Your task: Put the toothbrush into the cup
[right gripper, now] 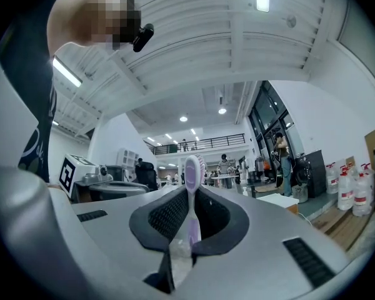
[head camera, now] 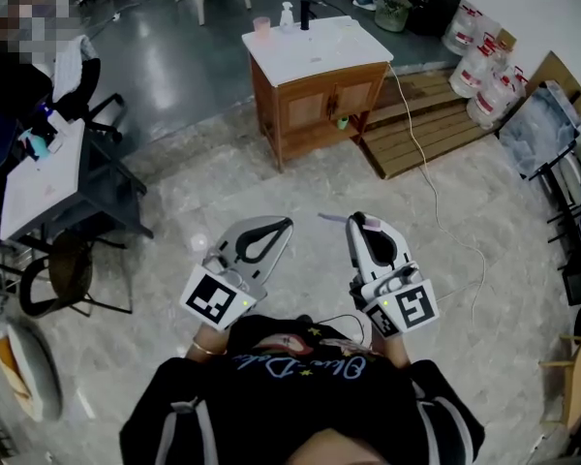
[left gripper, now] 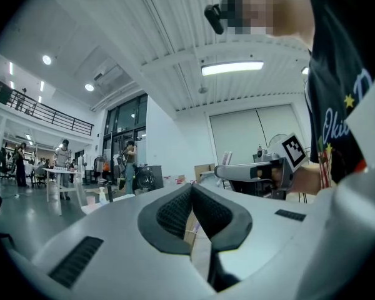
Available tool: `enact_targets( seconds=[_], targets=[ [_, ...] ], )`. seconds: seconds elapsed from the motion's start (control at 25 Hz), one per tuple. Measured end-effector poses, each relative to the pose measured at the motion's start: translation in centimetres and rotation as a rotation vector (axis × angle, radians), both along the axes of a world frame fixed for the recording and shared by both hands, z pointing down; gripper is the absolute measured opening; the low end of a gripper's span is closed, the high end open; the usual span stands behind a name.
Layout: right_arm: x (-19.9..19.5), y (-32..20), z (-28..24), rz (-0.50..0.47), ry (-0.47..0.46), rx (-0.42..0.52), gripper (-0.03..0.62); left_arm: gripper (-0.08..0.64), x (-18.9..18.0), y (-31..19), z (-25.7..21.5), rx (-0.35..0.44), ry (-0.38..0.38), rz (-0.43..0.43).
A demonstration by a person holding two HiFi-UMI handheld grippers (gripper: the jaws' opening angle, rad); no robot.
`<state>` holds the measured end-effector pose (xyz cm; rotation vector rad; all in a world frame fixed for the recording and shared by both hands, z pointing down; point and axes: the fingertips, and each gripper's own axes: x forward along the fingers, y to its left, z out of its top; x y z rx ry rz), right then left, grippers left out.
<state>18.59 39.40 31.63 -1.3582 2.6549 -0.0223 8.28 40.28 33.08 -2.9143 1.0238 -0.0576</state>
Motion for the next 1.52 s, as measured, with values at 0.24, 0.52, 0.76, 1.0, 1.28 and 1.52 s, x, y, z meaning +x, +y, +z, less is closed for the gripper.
enact_targets(
  seconds=[0.24, 0.52, 0.76, 1.0, 1.28, 1.52],
  targets=[
    [1.3, -0.1, 0.4, 0.019, -0.027, -0.006, 0.022, 0.0, 0.5, -0.6, 0.4, -0.004, -0.015, -0.007],
    [2.6, -2.5, 0.5, 0.072, -0.033, -0.012, 0.021, 0.0, 1.6, -3.9, 0.9, -0.012, 0.001, 0.037],
    [3.0, -6.4, -0.2, 0.108, -0.045, 0.001, 0.021, 0.0, 2.2, -8.7, 0.6, 0.011, 0.023, 0.085],
    [2.1, -12.0, -0.3, 0.145, -0.025, -0.011, 0.021, 0.0, 0.6, -14.7, 0.6, 0.007, 0.038, 0.095],
    [-0.5, -18.5, -1.5, 0.153, -0.048, 0.009, 0.021, 0.0, -2.4, -21.8, 0.2, 0.007, 0.043, 0.095],
    [-2.0, -23.6, -0.7, 0.199, 0.015, -0.012, 0.021, 0.0, -4.9, -26.9, 0.7, -0.004, 0.052, 0.108]
  ],
)
